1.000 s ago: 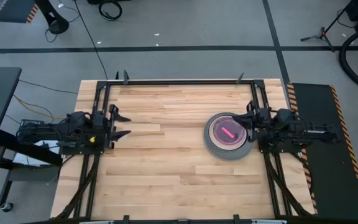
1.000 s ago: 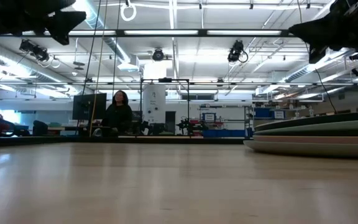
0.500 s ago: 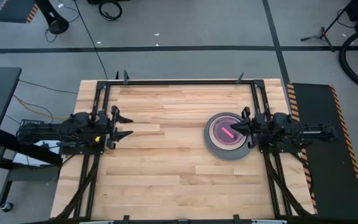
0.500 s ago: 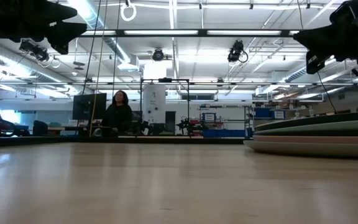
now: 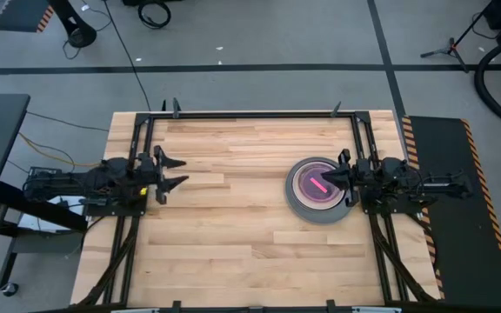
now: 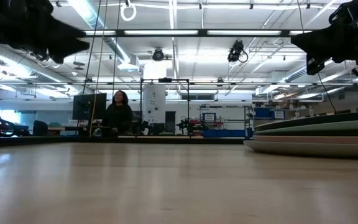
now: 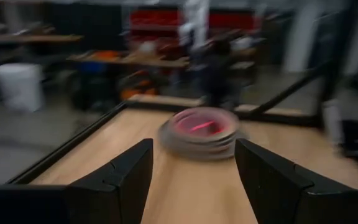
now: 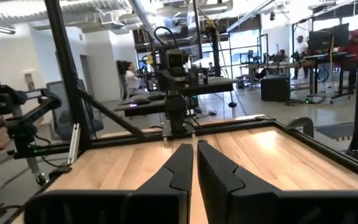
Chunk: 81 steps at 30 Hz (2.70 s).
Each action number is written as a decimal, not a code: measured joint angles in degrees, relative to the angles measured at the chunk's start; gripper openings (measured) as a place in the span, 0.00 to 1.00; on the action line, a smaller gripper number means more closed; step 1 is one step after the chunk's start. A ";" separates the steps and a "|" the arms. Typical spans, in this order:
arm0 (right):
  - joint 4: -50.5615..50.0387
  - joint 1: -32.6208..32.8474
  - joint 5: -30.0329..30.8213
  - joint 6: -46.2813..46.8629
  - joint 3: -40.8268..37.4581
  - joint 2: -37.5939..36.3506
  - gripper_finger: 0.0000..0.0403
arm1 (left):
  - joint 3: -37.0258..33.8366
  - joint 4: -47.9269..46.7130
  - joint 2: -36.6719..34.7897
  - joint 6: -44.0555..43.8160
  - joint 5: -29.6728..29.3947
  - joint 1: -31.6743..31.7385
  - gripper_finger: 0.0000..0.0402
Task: Stack plastic plates
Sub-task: Return to Home Position
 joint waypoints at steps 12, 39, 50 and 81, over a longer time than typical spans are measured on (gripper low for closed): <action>-0.02 0.00 0.06 9.01 0.00 0.00 0.08 | -5.15 4.11 -0.13 3.15 -5.78 -1.04 0.58; 0.35 0.00 0.07 9.01 0.00 -0.02 0.08 | -9.07 7.33 -9.87 2.13 10.53 -0.92 0.53; 0.41 0.00 0.07 9.01 0.00 -0.02 0.08 | -9.05 3.73 -9.85 2.06 13.30 -0.87 0.04; 0.42 -0.01 0.07 9.01 0.00 -0.02 0.08 | -8.96 -1.66 -9.74 -11.17 13.21 -0.90 0.14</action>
